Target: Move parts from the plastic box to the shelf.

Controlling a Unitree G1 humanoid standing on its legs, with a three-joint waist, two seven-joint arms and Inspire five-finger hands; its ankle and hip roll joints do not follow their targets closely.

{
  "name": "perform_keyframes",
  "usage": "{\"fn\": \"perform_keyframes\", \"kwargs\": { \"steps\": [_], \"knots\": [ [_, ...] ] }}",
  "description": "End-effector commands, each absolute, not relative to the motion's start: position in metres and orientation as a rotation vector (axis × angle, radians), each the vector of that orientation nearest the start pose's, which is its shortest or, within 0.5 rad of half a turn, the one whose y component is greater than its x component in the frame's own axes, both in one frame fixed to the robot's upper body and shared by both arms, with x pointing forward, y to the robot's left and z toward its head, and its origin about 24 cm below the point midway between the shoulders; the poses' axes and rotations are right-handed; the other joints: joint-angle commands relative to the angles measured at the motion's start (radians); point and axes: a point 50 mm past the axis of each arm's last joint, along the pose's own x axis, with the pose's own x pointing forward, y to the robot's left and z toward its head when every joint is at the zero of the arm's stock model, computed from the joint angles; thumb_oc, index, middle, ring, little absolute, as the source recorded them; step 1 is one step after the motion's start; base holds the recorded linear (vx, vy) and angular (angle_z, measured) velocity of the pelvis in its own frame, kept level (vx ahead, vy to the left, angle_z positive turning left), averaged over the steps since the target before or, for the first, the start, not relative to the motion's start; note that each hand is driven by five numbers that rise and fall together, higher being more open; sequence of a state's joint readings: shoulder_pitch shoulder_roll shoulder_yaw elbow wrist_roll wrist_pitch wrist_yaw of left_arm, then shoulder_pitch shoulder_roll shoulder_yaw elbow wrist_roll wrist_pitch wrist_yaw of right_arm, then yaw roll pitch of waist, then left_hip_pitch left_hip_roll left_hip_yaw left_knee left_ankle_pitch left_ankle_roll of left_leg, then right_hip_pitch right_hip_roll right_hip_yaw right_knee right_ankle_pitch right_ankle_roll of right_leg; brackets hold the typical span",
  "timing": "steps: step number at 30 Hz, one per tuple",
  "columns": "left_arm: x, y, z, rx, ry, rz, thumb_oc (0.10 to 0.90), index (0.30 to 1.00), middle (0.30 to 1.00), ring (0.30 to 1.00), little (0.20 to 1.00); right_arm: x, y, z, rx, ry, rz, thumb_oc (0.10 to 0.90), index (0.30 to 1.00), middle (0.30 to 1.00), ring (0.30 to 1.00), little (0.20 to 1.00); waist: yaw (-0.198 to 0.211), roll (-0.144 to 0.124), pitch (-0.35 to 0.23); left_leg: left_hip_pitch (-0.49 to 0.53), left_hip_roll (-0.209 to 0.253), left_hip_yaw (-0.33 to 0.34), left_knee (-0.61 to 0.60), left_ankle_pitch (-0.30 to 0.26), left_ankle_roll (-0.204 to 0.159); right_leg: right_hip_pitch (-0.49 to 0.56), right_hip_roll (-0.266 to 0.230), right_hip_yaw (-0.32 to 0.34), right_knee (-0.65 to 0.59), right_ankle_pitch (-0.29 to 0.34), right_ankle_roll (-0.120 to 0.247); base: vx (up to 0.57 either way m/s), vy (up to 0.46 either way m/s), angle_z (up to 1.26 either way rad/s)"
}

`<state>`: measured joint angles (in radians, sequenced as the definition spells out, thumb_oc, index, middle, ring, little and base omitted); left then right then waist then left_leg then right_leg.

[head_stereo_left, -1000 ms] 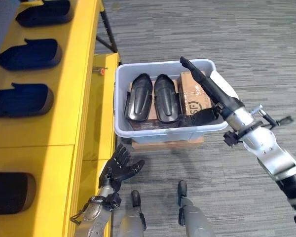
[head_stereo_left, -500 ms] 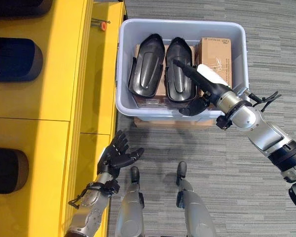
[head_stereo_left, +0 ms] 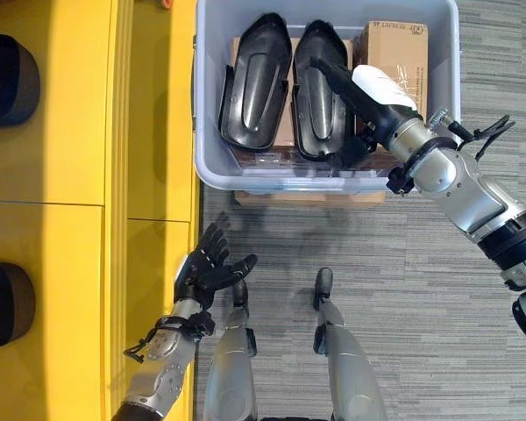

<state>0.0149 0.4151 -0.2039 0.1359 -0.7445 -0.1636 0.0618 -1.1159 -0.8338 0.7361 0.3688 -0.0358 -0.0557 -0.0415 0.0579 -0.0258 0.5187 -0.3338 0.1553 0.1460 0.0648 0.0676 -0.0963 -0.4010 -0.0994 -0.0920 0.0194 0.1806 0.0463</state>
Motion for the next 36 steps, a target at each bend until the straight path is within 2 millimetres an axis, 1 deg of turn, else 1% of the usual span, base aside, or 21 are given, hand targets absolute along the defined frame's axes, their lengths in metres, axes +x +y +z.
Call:
{"fn": "perform_keyframes", "kwargs": {
  "steps": [1,3,14,19,24,31,36],
  "knots": [
    [0.239,0.202,0.054,-0.347,-0.090,-0.042,0.900,1.000,1.000,1.000,1.000,0.350,-0.134,0.343,-1.183,-0.864,0.123,0.900,1.000,1.000,1.000,1.000,-0.005,-0.012,-0.041,-0.060,0.022,-0.004,0.087,-0.019,0.004,0.005,-0.056,-0.003,0.160,-0.192,0.069,0.00,0.000,0.00],
    [0.240,0.203,0.056,-0.353,-0.097,-0.038,0.900,1.000,1.000,1.000,1.000,0.350,-0.132,0.347,-1.188,-0.875,0.120,0.900,1.000,1.000,1.000,1.000,-0.005,-0.011,-0.036,-0.066,0.020,-0.006,0.089,-0.021,0.005,-0.003,-0.058,-0.002,0.164,-0.193,0.069,0.00,0.000,0.00],
    [0.242,0.205,0.060,-0.359,-0.119,-0.019,0.900,1.000,1.000,1.000,1.000,0.349,-0.135,0.360,-1.240,-0.899,0.058,0.900,1.000,1.000,1.000,1.000,-0.005,-0.001,-0.013,-0.107,0.007,-0.009,0.097,-0.025,0.009,-0.050,-0.064,-0.007,0.188,-0.192,0.071,0.00,0.000,0.00],
    [0.243,0.206,0.064,-0.360,-0.139,-0.010,0.900,1.000,1.000,1.000,1.000,0.347,-0.130,0.367,-1.247,-0.932,0.038,0.900,1.000,1.000,1.000,1.000,-0.006,0.003,-0.002,-0.132,0.000,-0.010,0.105,-0.031,0.011,-0.076,-0.064,-0.002,0.195,-0.191,0.073,0.00,0.000,0.00],
    [0.244,0.207,0.066,-0.358,-0.144,-0.003,0.900,1.000,1.000,1.000,1.000,0.350,-0.130,0.367,-1.241,-0.925,0.023,0.900,1.000,1.000,1.000,1.000,-0.004,0.007,0.001,-0.155,-0.002,-0.015,0.121,-0.040,0.015,-0.100,-0.068,-0.001,0.216,-0.199,0.071,0.00,0.000,0.00],
    [0.247,0.205,0.067,-0.367,-0.154,0.002,0.900,1.000,1.000,1.000,1.000,0.351,-0.123,0.365,-1.217,-0.936,0.031,0.900,1.000,1.000,1.000,1.000,-0.009,0.003,0.001,-0.191,-0.004,-0.022,0.162,-0.064,0.022,-0.135,-0.073,0.001,0.254,-0.210,0.069,0.00,0.001,0.00],
    [0.248,0.205,0.069,-0.369,-0.159,0.001,0.900,1.000,1.000,1.000,1.000,0.351,-0.121,0.365,-1.200,-0.939,0.033,0.900,1.000,1.000,1.000,1.000,-0.012,0.002,0.001,-0.198,-0.006,-0.024,0.176,-0.072,0.024,-0.141,-0.075,0.002,0.266,-0.214,0.068,0.00,0.001,0.01]
  ]
}}
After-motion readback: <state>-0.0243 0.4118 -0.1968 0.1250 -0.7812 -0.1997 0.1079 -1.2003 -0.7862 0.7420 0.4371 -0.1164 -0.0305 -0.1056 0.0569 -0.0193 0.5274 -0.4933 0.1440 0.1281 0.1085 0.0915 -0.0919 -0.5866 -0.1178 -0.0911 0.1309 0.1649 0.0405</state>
